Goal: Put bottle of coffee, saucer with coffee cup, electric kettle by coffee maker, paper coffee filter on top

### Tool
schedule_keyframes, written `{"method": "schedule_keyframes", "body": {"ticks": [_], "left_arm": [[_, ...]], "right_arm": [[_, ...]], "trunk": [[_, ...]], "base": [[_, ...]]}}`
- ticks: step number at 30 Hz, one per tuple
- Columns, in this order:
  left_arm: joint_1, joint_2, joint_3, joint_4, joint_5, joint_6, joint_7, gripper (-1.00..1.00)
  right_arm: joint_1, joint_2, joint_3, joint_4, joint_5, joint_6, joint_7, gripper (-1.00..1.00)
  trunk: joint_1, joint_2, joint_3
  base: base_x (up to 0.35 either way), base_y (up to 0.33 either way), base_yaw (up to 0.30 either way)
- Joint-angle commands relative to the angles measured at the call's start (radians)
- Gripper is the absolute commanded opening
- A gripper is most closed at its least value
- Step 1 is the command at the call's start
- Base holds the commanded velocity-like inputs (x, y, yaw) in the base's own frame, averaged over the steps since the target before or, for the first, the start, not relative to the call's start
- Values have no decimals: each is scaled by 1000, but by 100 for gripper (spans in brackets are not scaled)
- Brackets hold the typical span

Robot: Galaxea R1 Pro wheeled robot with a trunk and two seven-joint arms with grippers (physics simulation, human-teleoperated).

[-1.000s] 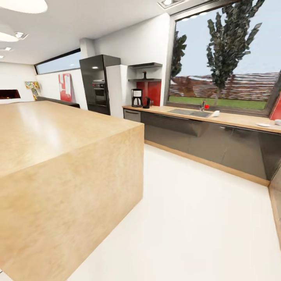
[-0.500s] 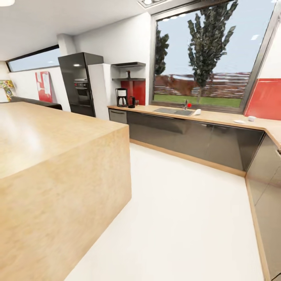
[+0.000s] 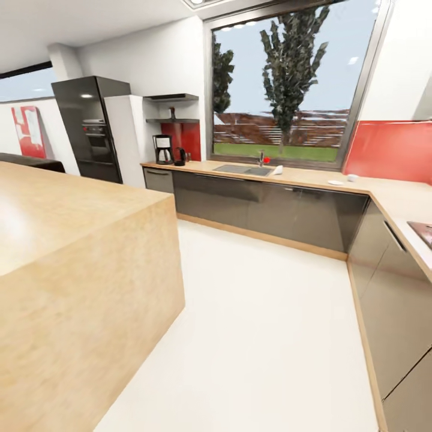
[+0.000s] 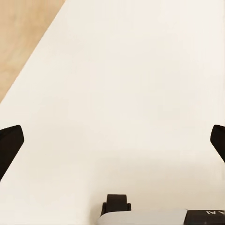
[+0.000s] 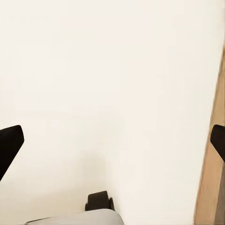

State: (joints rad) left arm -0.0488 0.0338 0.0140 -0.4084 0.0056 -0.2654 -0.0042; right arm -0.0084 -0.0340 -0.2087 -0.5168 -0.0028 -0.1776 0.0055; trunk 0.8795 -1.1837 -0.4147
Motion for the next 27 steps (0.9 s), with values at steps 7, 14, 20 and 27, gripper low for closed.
{"method": "schedule_keyframes", "body": {"ticks": [7,14,20,27], "left_arm": [[0,0,1,0,1,-3,1,100],[0,0,1,0,1,-3,2,100],[0,0,2,0,1,-3,3,100],[0,0,2,0,1,-3,3,100]], "right_arm": [[-1,0,-1,1,1,-3,1,100],[-1,2,0,1,3,-4,1,100],[-1,3,0,1,3,-4,1,100],[-1,3,0,1,3,-4,1,100]], "trunk": [[-27,49,18],[-54,98,40],[-77,140,59],[-104,189,81]], "base": [[0,0,-255],[0,0,-274],[0,0,-274],[0,0,-274]]}}
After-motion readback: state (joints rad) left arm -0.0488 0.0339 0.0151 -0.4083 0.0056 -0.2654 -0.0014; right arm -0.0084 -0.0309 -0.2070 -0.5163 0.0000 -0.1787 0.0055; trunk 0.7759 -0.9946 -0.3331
